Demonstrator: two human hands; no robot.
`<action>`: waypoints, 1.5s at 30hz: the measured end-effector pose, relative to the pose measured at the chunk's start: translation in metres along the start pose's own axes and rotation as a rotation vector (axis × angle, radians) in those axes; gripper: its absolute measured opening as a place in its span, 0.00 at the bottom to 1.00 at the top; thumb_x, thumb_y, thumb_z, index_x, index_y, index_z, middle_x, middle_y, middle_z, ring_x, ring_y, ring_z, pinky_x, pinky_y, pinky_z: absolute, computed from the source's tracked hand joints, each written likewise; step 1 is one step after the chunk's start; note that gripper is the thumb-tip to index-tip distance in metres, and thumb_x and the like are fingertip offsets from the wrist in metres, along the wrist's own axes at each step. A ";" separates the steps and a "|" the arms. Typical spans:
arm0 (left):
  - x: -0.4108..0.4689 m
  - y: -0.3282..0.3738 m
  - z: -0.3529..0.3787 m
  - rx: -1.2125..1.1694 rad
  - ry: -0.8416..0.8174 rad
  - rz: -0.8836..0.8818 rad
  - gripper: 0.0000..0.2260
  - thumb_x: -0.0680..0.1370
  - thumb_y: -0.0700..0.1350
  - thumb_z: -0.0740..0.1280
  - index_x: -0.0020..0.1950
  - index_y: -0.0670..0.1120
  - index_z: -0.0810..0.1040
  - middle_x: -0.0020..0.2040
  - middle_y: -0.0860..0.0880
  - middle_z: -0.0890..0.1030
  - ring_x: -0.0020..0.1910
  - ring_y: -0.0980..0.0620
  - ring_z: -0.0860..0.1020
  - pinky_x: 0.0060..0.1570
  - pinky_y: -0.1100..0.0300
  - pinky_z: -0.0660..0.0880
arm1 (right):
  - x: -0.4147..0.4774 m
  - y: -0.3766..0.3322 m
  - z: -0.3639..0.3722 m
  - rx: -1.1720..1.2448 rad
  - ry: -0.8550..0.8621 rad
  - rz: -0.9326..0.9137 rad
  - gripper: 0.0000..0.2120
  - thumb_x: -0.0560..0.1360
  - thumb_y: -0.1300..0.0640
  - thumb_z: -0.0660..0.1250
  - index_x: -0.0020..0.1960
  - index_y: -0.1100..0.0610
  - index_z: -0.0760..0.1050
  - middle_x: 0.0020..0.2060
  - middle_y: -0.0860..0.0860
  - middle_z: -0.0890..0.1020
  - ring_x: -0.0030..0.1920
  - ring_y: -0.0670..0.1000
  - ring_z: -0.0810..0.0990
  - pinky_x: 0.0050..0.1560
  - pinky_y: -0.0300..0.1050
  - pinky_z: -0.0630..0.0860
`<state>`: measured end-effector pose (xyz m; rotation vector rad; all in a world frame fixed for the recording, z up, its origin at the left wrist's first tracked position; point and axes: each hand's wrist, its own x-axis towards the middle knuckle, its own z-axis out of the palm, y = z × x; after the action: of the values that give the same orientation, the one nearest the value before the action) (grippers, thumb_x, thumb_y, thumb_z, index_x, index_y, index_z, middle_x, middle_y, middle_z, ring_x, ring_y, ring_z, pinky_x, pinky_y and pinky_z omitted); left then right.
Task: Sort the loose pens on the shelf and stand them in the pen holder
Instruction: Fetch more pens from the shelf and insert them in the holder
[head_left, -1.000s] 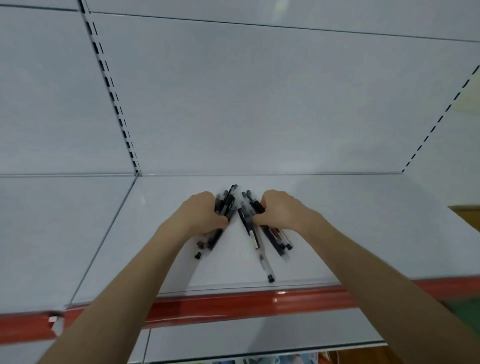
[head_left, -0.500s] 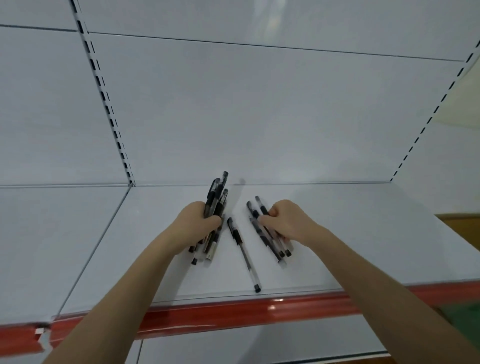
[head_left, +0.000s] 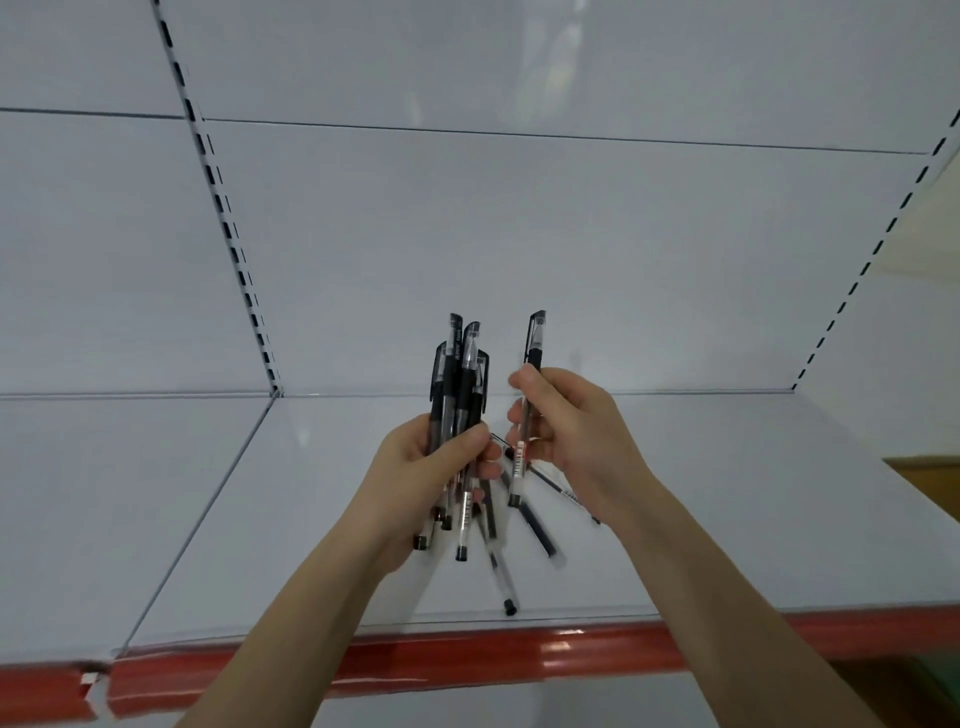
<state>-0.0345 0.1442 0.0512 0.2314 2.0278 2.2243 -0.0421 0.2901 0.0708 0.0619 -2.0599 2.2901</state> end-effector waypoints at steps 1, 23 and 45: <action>-0.005 0.002 0.001 -0.023 0.001 0.005 0.05 0.76 0.42 0.65 0.46 0.42 0.78 0.38 0.47 0.83 0.36 0.55 0.81 0.33 0.65 0.77 | -0.001 0.000 0.005 0.006 -0.022 -0.031 0.09 0.76 0.54 0.64 0.46 0.59 0.77 0.31 0.50 0.77 0.33 0.48 0.77 0.33 0.38 0.76; -0.178 0.014 -0.240 0.030 0.599 0.155 0.01 0.76 0.41 0.65 0.44 0.45 0.76 0.30 0.53 0.81 0.31 0.58 0.80 0.30 0.66 0.76 | -0.052 0.019 0.288 -0.038 -0.368 -0.176 0.03 0.75 0.60 0.65 0.47 0.53 0.75 0.37 0.50 0.82 0.32 0.47 0.83 0.37 0.39 0.80; -0.408 0.015 -0.622 -0.016 1.158 -0.018 0.06 0.77 0.43 0.64 0.48 0.40 0.74 0.32 0.46 0.77 0.24 0.57 0.76 0.23 0.68 0.72 | -0.061 0.111 0.780 -0.326 -0.727 -0.362 0.03 0.77 0.60 0.62 0.49 0.57 0.69 0.40 0.54 0.78 0.35 0.48 0.82 0.41 0.46 0.78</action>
<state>0.2445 -0.5430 -0.0016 -1.3650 2.3370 2.6229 0.0025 -0.4983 0.0387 1.2934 -2.4078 1.8316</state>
